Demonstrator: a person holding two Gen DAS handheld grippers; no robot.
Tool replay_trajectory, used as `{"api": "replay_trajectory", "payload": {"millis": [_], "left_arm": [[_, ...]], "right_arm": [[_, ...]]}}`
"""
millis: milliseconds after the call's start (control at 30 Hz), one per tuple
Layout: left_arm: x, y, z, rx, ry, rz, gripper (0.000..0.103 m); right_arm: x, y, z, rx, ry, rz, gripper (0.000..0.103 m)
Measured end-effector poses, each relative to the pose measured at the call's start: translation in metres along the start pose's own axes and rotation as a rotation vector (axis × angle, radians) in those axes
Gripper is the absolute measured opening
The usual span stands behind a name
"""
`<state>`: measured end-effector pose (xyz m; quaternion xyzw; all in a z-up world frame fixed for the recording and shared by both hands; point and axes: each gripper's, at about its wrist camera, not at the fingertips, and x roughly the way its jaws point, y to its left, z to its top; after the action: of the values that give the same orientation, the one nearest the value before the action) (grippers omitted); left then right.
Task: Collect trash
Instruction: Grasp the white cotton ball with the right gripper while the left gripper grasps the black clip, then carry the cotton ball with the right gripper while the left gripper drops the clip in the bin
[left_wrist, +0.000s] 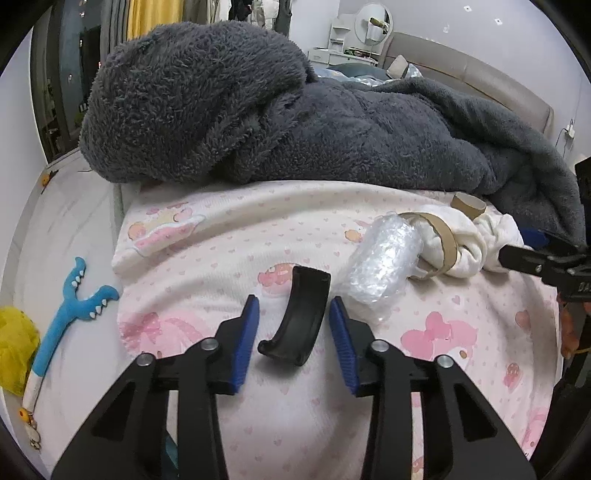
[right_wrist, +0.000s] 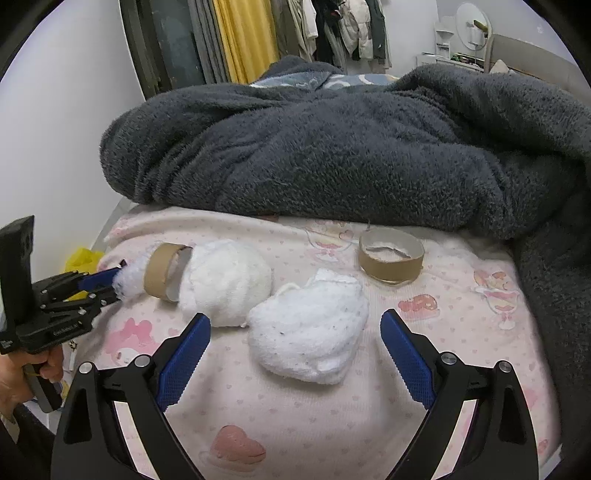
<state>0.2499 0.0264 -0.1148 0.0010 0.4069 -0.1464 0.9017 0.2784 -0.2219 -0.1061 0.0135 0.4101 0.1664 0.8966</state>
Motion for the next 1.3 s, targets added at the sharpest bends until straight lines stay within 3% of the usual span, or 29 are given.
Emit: {"api": "replay_trajectory", "payload": {"millis": [200,267,467,533,800,1300], "left_arm": [[0.001,-0.002,0.001,0.007,0.005,-0.013,0.026],[0.001,-0.003,0.001,0.003,0.008,-0.011,0.023],[-0.002,-0.005,0.000,-0.001,0.013,-0.005,0.022],[-0.004,-0.006,-0.001,-0.005,0.012,-0.002,0.022],[-0.011,-0.013,-0.002,-0.021,0.023,-0.019,0.022],[-0.053,-0.017,-0.007,-0.013,-0.005,0.042,0.022]], "right_arm": [[0.003,-0.010,-0.001,0.025,0.018,-0.025,0.094],[0.005,-0.012,-0.002,0.031,0.028,-0.025,0.078],[0.009,-0.005,-0.002,0.005,0.063,-0.017,0.056],[0.007,0.000,-0.002,-0.012,0.065,-0.029,0.053],[-0.011,-0.002,0.008,0.024,0.035,-0.040,0.053],[-0.047,0.029,0.017,0.006,-0.026,-0.014,0.053]]}}
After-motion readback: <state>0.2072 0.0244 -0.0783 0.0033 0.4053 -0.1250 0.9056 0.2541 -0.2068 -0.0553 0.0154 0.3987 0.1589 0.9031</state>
